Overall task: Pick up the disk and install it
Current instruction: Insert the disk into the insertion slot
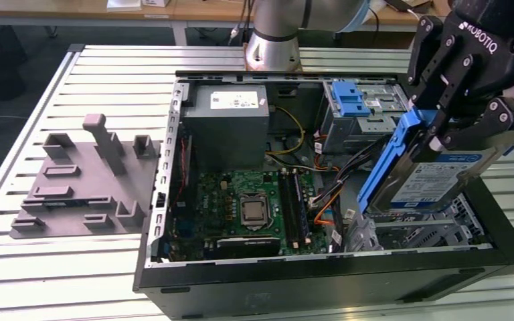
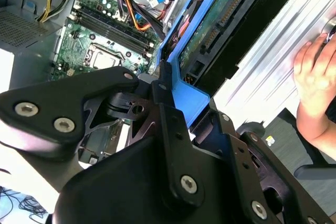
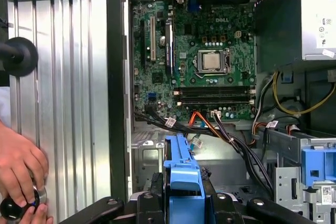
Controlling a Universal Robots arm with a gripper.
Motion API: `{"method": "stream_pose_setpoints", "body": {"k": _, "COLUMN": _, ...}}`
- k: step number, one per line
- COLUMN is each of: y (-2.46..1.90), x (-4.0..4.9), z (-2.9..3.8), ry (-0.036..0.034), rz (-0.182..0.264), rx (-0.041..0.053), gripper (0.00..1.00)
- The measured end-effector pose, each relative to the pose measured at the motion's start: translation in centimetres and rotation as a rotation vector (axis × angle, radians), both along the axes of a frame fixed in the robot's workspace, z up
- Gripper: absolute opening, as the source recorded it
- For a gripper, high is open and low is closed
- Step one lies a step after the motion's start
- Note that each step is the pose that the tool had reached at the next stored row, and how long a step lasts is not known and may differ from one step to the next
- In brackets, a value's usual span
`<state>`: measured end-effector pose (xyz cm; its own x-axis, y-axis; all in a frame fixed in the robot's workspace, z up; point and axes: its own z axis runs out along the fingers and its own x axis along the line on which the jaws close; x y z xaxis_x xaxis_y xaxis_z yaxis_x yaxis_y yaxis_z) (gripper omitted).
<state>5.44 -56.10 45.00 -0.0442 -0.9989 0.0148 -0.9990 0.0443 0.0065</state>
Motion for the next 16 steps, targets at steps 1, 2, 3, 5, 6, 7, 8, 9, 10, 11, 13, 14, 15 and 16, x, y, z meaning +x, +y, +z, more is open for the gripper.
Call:
{"method": "stream_pose_setpoints", "body": {"k": 1, "y": 0.0, "x": 0.11, "z": -0.04, "ry": 0.0, "rz": 0.0, "rx": 0.0, "gripper": 0.36}}
{"method": "stream_pose_setpoints", "body": {"k": 2, "y": 0.0, "x": 0.22, "z": -0.07, "ry": 0.0, "rz": 0.0, "rx": -0.0001, "gripper": 0.36}}
{"method": "stream_pose_setpoints", "body": {"k": 3, "y": 0.0, "x": 0.33, "z": -0.11, "ry": 0.0, "rz": 0.0, "rx": -0.0001, "gripper": 0.36}}
{"method": "stream_pose_setpoints", "body": {"k": 5, "y": 0.0, "x": 0.52, "z": -0.19, "ry": 0.0, "rz": 0.0, "rx": 0.0, "gripper": 0.36}}
{"method": "stream_pose_setpoints", "body": {"k": 6, "y": 0.0, "x": 0.61, "z": -0.23, "ry": 0.0, "rz": 0.0, "rx": -0.0001, "gripper": 0.36}}
{"method": "stream_pose_setpoints", "body": {"k": 7, "y": 0.0, "x": 0.69, "z": -0.27, "ry": 0.0, "rz": 0.0, "rx": -0.0001, "gripper": 0.36}}
{"method": "stream_pose_setpoints", "body": {"k": 8, "y": 0.0, "x": 0.76, "z": -0.3, "ry": 0.0, "rz": 0.0, "rx": -0.0001, "gripper": 0.36}}
{"method": "stream_pose_setpoints", "body": {"k": 9, "y": 0.0, "x": 0.83, "z": -0.35, "ry": 0.0, "rz": 0.0, "rx": -0.0001, "gripper": 0.36}}
{"method": "stream_pose_setpoints", "body": {"k": 10, "y": 0.0, "x": 0.9, "z": -0.39, "ry": 0.0, "rz": 0.0, "rx": 0.0, "gripper": 0.36}}
{"method": "stream_pose_setpoints", "body": {"k": 11, "y": 0.0, "x": 0.98, "z": -0.43, "ry": 0.0, "rz": 0.0, "rx": 0.0, "gripper": 0.36}}
{"method": "stream_pose_setpoints", "body": {"k": 13, "y": 0.0, "x": 1.15, "z": -0.51, "ry": 0.0, "rz": 0.0, "rx": 0.0, "gripper": 0.36}}
{"method": "stream_pose_setpoints", "body": {"k": 14, "y": 0.0, "x": 1.25, "z": -0.54, "ry": 0.0, "rz": 0.0, "rx": 0.0, "gripper": 0.36}}
{"method": "stream_pose_setpoints", "body": {"k": 15, "y": 0.0, "x": 1.33, "z": -0.57, "ry": 0.0, "rz": 0.0, "rx": -0.0001, "gripper": 0.36}}
{"method": "stream_pose_setpoints", "body": {"k": 16, "y": 0.0, "x": 1.41, "z": -0.6, "ry": 0.0, "rz": 0.0, "rx": -0.0001, "gripper": 0.36}}
